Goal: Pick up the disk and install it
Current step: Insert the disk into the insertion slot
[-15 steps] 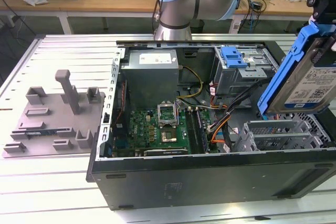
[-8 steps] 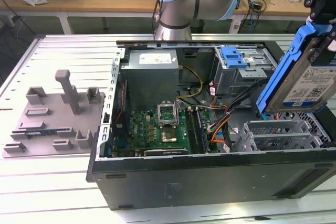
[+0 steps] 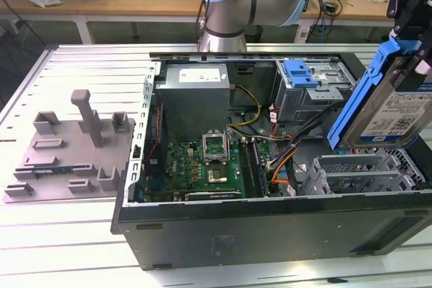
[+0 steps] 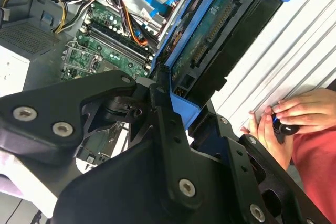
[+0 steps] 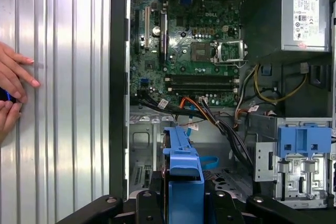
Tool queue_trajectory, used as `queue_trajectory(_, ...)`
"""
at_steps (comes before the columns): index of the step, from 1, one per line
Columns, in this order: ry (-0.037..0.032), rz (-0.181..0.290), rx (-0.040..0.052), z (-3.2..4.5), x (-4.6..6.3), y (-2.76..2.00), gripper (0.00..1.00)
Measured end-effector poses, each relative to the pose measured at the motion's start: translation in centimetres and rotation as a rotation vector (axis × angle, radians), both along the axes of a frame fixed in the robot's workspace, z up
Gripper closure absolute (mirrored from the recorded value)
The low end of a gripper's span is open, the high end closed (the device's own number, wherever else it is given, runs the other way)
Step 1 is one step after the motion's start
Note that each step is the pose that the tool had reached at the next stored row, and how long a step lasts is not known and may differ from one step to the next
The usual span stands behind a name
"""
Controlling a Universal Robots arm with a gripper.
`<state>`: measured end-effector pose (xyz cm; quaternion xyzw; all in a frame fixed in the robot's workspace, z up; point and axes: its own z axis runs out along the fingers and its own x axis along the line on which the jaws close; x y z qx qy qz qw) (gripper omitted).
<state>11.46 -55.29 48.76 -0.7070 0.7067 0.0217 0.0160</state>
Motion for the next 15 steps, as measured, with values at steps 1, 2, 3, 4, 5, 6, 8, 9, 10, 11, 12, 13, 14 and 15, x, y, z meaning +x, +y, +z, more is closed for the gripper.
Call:
queue_trajectory(1,0.0000,-0.001,-0.0001,-0.08,0.00,0.00,0.63)
queue_trajectory(2,0.0000,-0.001,-0.0001,-0.14,0.00,0.00,0.63)
queue_trajectory(3,0.0000,-0.002,0.0000,-0.18,0.00,0.00,0.63)
queue_trajectory(4,0.0000,-0.002,0.0000,-0.22,0.00,0.00,0.63)
queue_trajectory(5,0.0000,-0.002,-0.0001,-0.26,0.00,0.00,0.63)
queue_trajectory(6,0.0000,-0.003,-0.0001,-0.30,0.00,0.00,0.63)
queue_trajectory(8,0.0000,-0.003,-0.0001,-0.39,0.00,0.00,0.63)
queue_trajectory(9,0.0000,-0.003,-0.0001,-0.42,0.00,0.00,0.63)
queue_trajectory(10,0.0000,-0.003,-0.0002,-0.49,0.00,0.00,0.63)
queue_trajectory(11,0.0000,-0.003,-0.0002,-0.52,0.00,0.00,0.63)
queue_trajectory(12,0.0000,-0.004,-0.0003,-0.56,0.00,-0.01,0.63)
queue_trajectory(13,0.0000,-0.004,-0.0004,-0.60,0.00,-0.01,0.63)
queue_trajectory(14,0.0000,-0.005,-0.0005,-0.63,-0.01,-0.01,0.63)
queue_trajectory(15,0.0000,-0.005,-0.0007,-0.66,-0.01,-0.02,0.63)
